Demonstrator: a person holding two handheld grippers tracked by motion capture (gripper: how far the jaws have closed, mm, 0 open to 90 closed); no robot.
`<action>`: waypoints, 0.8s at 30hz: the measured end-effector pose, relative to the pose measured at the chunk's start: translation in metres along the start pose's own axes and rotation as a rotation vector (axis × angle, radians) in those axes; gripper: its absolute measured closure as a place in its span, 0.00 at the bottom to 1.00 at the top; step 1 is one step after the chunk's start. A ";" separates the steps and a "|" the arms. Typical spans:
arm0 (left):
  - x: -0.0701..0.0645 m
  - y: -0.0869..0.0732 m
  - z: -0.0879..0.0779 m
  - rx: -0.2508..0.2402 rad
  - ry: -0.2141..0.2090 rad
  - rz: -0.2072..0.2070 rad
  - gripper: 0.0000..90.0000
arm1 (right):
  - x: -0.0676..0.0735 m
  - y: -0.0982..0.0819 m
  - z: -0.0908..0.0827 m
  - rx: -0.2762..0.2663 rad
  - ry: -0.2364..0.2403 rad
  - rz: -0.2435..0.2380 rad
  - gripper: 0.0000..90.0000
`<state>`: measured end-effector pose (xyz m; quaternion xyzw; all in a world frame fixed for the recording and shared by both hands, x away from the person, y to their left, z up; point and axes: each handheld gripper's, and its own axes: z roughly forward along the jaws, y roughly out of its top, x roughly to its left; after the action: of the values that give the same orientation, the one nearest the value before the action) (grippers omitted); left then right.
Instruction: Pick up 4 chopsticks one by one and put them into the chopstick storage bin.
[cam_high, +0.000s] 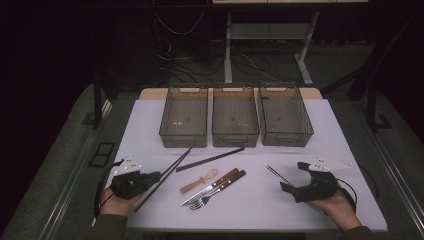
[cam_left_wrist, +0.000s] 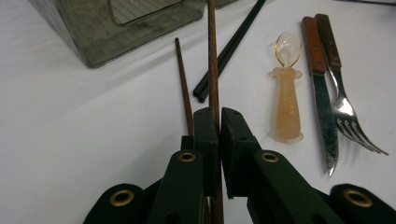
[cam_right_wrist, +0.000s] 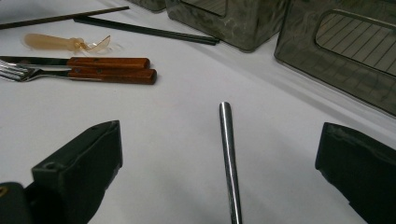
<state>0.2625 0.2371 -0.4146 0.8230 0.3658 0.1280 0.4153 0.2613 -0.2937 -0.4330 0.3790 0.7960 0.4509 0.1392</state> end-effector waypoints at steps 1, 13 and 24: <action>0.000 0.001 0.001 -0.005 -0.006 0.005 0.94 | 0.000 0.000 0.000 0.000 0.000 0.000 0.01; -0.004 0.015 0.004 -0.043 -0.030 0.001 0.94 | 0.000 0.000 0.000 -0.001 0.000 0.001 0.01; -0.005 0.031 0.014 -0.068 -0.055 -0.007 0.94 | 0.000 0.000 0.000 0.002 0.003 0.005 0.01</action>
<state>0.2817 0.2134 -0.3993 0.8102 0.3528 0.1164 0.4535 0.2615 -0.2933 -0.4331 0.3807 0.7956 0.4510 0.1366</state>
